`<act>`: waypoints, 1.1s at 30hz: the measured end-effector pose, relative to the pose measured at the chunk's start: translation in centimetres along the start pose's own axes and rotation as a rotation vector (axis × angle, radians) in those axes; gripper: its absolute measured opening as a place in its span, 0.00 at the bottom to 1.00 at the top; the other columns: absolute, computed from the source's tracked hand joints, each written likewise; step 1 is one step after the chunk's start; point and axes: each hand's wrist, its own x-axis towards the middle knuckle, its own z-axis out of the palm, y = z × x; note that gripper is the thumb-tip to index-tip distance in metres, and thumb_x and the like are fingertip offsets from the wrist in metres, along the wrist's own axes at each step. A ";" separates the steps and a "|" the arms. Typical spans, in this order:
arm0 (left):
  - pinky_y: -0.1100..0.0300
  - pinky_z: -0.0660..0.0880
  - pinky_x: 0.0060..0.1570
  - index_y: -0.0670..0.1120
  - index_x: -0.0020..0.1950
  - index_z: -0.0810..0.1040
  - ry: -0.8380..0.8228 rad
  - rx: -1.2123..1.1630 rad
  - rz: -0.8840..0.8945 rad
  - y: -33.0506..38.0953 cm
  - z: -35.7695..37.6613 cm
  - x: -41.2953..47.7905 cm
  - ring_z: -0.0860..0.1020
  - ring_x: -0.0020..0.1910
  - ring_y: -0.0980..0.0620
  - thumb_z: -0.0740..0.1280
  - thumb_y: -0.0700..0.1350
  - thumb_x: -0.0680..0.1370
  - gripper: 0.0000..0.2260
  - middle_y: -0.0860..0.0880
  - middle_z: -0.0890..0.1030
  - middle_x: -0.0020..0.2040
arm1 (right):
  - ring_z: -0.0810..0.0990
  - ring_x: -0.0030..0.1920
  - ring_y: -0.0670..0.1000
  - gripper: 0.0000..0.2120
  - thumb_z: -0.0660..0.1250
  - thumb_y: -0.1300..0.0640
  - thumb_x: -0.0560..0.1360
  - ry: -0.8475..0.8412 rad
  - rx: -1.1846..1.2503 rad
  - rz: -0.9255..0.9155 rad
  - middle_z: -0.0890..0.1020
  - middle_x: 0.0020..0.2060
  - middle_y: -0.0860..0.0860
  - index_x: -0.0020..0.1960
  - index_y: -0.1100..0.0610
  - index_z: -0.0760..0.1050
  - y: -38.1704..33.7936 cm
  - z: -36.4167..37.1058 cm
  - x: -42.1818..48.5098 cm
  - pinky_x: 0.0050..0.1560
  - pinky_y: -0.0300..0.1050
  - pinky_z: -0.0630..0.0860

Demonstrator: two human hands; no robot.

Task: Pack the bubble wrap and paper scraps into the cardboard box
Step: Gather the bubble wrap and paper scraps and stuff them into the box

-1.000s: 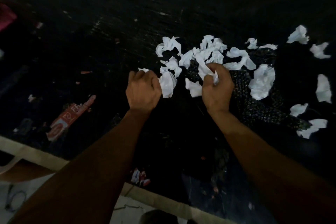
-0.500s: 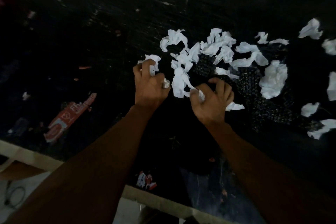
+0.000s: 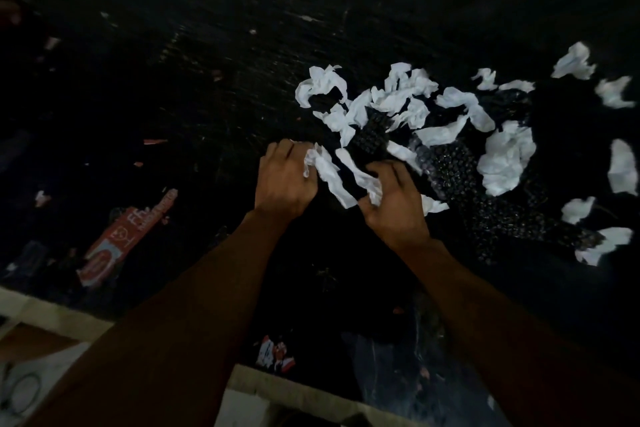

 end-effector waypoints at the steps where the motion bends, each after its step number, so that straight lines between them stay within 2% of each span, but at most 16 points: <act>1: 0.46 0.74 0.47 0.41 0.55 0.80 0.006 -0.016 -0.022 0.2 -0.1 -0.1 0.76 0.47 0.38 0.56 0.49 0.70 0.22 0.40 0.78 0.49 | 0.75 0.53 0.60 0.20 0.64 0.58 0.67 0.001 -0.029 -0.024 0.76 0.55 0.60 0.58 0.62 0.75 0.2 0.1 0.1 0.55 0.49 0.73; 4: 0.49 0.72 0.51 0.43 0.56 0.80 -0.019 -0.140 -0.144 1.1 -0.4 -0.5 0.72 0.52 0.40 0.55 0.57 0.70 0.25 0.41 0.75 0.53 | 0.72 0.51 0.58 0.17 0.61 0.53 0.67 0.070 -0.196 -0.090 0.80 0.47 0.55 0.52 0.58 0.78 0.7 0.2 -0.1 0.53 0.53 0.66; 7: 0.50 0.67 0.58 0.48 0.58 0.77 -0.054 -0.056 -0.194 1.7 -0.5 -1.0 0.67 0.58 0.43 0.58 0.71 0.68 0.33 0.43 0.70 0.59 | 0.72 0.56 0.56 0.14 0.63 0.51 0.67 0.100 -0.301 -0.095 0.81 0.49 0.48 0.51 0.53 0.79 0.8 0.2 -0.7 0.58 0.55 0.63; 9: 0.48 0.65 0.60 0.46 0.58 0.75 -0.070 0.037 -0.172 1.7 -0.2 -1.3 0.65 0.60 0.41 0.60 0.74 0.65 0.36 0.41 0.68 0.61 | 0.72 0.58 0.57 0.14 0.64 0.52 0.67 0.074 -0.255 -0.097 0.81 0.51 0.48 0.51 0.54 0.79 1.0 0.3 -1.0 0.61 0.59 0.64; 11: 0.45 0.66 0.58 0.43 0.56 0.75 -0.026 0.076 -0.120 1.6 0.3 -1.3 0.67 0.60 0.37 0.63 0.69 0.66 0.33 0.38 0.69 0.62 | 0.71 0.61 0.59 0.13 0.64 0.51 0.71 0.070 -0.165 -0.120 0.80 0.55 0.51 0.52 0.55 0.80 1.3 0.3 -1.4 0.61 0.61 0.67; 13: 0.43 0.68 0.57 0.41 0.55 0.75 -0.020 0.069 -0.102 1.4 0.2 -1.3 0.68 0.61 0.35 0.62 0.61 0.69 0.26 0.36 0.70 0.63 | 0.68 0.64 0.61 0.12 0.66 0.48 0.73 0.086 -0.127 -0.126 0.76 0.61 0.55 0.51 0.53 0.81 1.7 0.1 -1.7 0.62 0.62 0.67; 16: 0.41 0.70 0.55 0.37 0.57 0.74 -0.075 0.066 -0.065 1.0 0.2 -1.6 0.70 0.59 0.34 0.66 0.49 0.71 0.20 0.37 0.74 0.61 | 0.62 0.69 0.62 0.14 0.66 0.37 0.72 0.105 -0.280 0.002 0.67 0.70 0.56 0.53 0.42 0.79 1.6 -0.1 -2.1 0.68 0.68 0.57; 19: 0.45 0.72 0.49 0.38 0.56 0.74 -0.095 0.127 -0.044 0.7 0.6 -2.2 0.73 0.51 0.36 0.68 0.41 0.68 0.18 0.39 0.76 0.54 | 0.59 0.70 0.64 0.18 0.63 0.32 0.72 0.138 -0.317 0.152 0.62 0.71 0.61 0.56 0.40 0.77 1.5 0.4 -2.7 0.68 0.71 0.53; 21: 0.45 0.72 0.49 0.40 0.55 0.73 -0.100 0.142 -0.029 0.8 0.6 -2.1 0.74 0.48 0.37 0.66 0.39 0.67 0.16 0.40 0.77 0.51 | 0.61 0.69 0.64 0.17 0.65 0.35 0.72 0.181 -0.217 0.172 0.62 0.70 0.63 0.53 0.46 0.78 1.9 0.5 -2.9 0.68 0.69 0.58; 22: 0.46 0.71 0.50 0.40 0.55 0.73 -0.090 0.129 -0.024 1.0 0.4 -1.9 0.75 0.47 0.37 0.66 0.38 0.67 0.17 0.40 0.77 0.51 | 0.64 0.66 0.64 0.15 0.67 0.40 0.72 0.208 -0.118 0.164 0.62 0.69 0.64 0.50 0.50 0.79 2.0 0.2 -3.0 0.67 0.64 0.64; 24: 0.47 0.70 0.53 0.40 0.60 0.74 -0.064 0.084 -0.040 1.6 -0.4 -1.7 0.75 0.50 0.37 0.66 0.33 0.66 0.22 0.38 0.78 0.53 | 0.72 0.57 0.60 0.07 0.69 0.54 0.70 0.251 0.057 0.161 0.62 0.67 0.66 0.45 0.57 0.78 2.3 -0.6 -3.1 0.60 0.45 0.72; 25: 0.47 0.69 0.55 0.41 0.63 0.73 -0.064 0.064 -0.060 2.0 -1.0 -1.6 0.75 0.52 0.37 0.66 0.31 0.67 0.24 0.37 0.77 0.55 | 0.73 0.53 0.57 0.05 0.69 0.60 0.68 0.254 0.082 0.164 0.63 0.66 0.66 0.43 0.59 0.77 2.5 -1.1 -3.3 0.56 0.34 0.70; 26: 0.47 0.70 0.56 0.44 0.66 0.73 -0.061 0.050 -0.079 2.4 -1.5 -1.6 0.74 0.54 0.37 0.66 0.30 0.68 0.26 0.37 0.75 0.57 | 0.73 0.51 0.54 0.05 0.69 0.65 0.66 0.254 0.077 0.160 0.64 0.65 0.66 0.42 0.61 0.76 2.6 -1.6 -3.4 0.53 0.29 0.67; 29: 0.47 0.75 0.55 0.51 0.68 0.72 -0.073 -0.005 -0.097 3.1 -2.5 -1.3 0.75 0.53 0.39 0.64 0.30 0.72 0.28 0.39 0.73 0.58 | 0.74 0.49 0.53 0.08 0.68 0.73 0.65 0.269 0.074 0.165 0.71 0.60 0.63 0.40 0.63 0.74 3.3 -2.9 -3.4 0.51 0.29 0.66; 33: 0.53 0.75 0.56 0.49 0.64 0.78 -0.091 -0.161 -0.077 4.9 -3.7 -0.8 0.77 0.54 0.43 0.64 0.30 0.72 0.24 0.43 0.75 0.59 | 0.78 0.52 0.55 0.09 0.69 0.72 0.66 0.291 0.101 0.169 0.76 0.54 0.60 0.44 0.63 0.78 3.1 -6.2 -1.8 0.54 0.31 0.67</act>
